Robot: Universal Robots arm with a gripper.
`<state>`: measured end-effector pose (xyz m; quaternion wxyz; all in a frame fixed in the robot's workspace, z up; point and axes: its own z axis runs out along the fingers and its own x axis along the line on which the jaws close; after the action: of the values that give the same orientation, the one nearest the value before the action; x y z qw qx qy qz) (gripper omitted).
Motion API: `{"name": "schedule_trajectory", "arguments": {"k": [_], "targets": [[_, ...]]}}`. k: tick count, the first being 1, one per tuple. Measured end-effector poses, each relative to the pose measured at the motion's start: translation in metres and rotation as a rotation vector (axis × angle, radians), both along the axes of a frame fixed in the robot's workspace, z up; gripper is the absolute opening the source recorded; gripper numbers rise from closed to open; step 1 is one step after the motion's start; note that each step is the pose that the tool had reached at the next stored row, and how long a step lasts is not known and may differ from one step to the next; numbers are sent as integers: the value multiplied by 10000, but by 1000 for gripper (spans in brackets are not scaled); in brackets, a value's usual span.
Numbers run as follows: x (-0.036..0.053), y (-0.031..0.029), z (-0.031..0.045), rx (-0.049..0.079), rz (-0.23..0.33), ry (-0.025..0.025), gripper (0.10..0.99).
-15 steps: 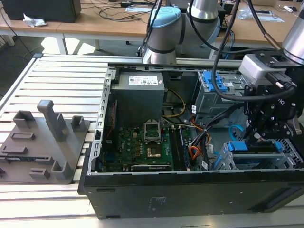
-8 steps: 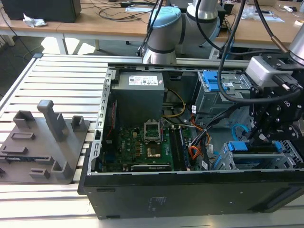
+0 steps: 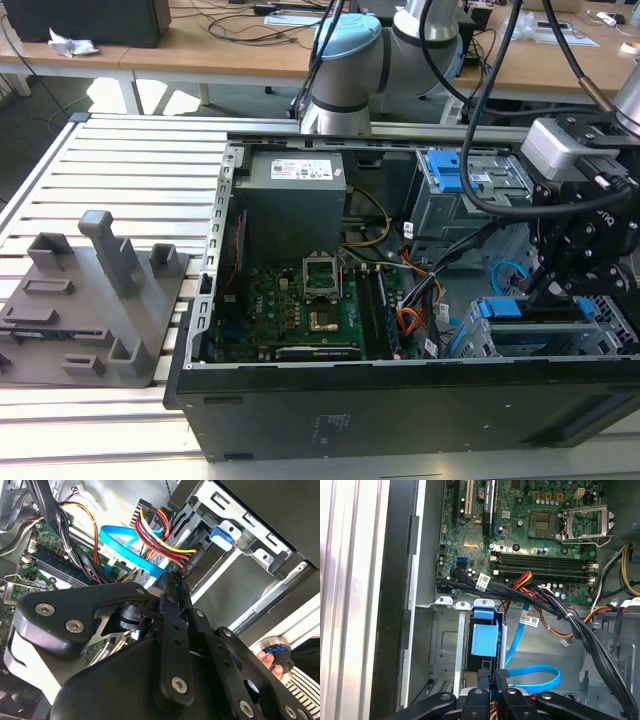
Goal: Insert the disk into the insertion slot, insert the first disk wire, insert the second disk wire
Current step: 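Insert the second disk wire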
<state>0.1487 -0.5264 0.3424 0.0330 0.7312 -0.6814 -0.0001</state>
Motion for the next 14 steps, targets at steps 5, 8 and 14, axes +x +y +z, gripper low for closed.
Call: {"name": "schedule_trajectory", "arguments": {"k": [5, 8, 14], "targets": [[1, -3, -17, 2, -46, 0, 165], [4, -7, -28, 1, -68, 1, 165], [18, -24, -45, 23, -87, 3, 165]]}}
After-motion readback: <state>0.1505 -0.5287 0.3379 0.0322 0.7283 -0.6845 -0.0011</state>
